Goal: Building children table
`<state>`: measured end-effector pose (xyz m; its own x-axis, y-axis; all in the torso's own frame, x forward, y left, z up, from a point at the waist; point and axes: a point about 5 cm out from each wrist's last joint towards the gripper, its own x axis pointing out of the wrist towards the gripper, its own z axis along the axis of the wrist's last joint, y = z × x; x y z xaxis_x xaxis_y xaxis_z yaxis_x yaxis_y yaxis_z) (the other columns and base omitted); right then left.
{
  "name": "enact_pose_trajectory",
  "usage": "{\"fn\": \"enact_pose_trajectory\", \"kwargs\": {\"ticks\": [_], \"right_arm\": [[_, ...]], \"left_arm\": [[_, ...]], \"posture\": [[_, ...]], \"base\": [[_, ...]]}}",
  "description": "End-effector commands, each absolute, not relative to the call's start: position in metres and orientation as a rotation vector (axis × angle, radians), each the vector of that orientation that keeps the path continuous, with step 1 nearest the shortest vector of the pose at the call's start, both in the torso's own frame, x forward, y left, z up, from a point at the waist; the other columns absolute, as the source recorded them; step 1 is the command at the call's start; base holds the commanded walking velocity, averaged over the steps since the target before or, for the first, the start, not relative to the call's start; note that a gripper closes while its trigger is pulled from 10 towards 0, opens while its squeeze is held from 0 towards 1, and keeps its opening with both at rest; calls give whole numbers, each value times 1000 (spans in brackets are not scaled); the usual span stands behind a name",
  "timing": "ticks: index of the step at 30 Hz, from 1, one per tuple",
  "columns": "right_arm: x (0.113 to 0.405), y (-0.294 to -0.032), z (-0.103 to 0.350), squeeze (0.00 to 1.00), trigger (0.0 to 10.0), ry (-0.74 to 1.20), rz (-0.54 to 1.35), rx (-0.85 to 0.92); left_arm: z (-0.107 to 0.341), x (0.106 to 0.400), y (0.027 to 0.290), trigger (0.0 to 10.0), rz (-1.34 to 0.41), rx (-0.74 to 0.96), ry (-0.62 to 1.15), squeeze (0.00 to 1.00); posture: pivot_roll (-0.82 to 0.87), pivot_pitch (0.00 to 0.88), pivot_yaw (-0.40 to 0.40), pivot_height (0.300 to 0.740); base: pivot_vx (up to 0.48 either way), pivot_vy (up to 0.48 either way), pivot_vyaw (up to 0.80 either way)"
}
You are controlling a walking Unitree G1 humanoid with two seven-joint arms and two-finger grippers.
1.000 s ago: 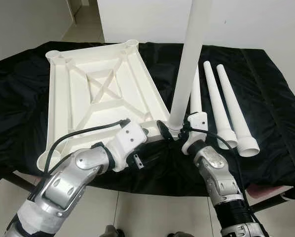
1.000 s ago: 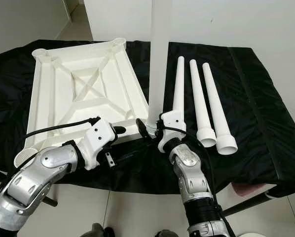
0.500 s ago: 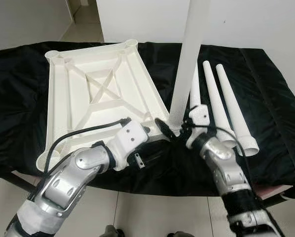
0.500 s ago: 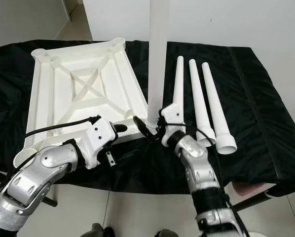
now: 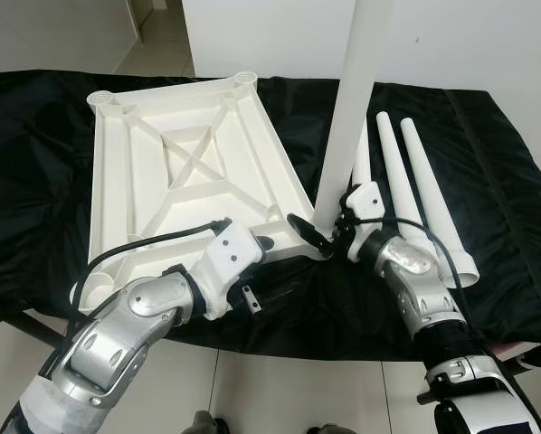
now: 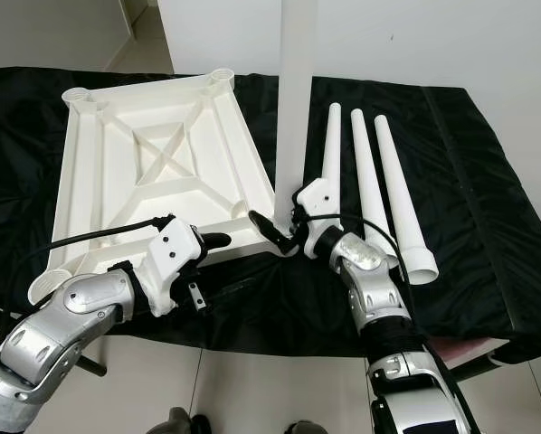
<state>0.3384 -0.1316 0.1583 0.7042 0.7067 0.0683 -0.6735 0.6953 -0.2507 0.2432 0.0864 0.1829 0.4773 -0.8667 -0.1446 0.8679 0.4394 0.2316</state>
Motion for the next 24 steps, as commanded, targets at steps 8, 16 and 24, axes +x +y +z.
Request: {"fn": "enact_pose_trajectory", "kwargs": {"ticks": [8, 16, 24], "right_arm": [[340, -135, 150, 0, 0, -148, 770, -221], [339, -138, 142, 0, 10000, -116, 716, -174], [337, -132, 140, 0, 10000, -86, 531, -82]], "left_arm": [[181, 234, 85, 10000, -1201, 295, 20, 0], [181, 234, 85, 10000, -1202, 296, 20, 0], [178, 233, 84, 10000, -1200, 290, 22, 0]], "posture": [[-87, 74, 40, 740], [-98, 78, 43, 740], [-104, 83, 32, 740]], "base": [[0, 0, 0], [0, 0, 0], [0, 0, 0]]}}
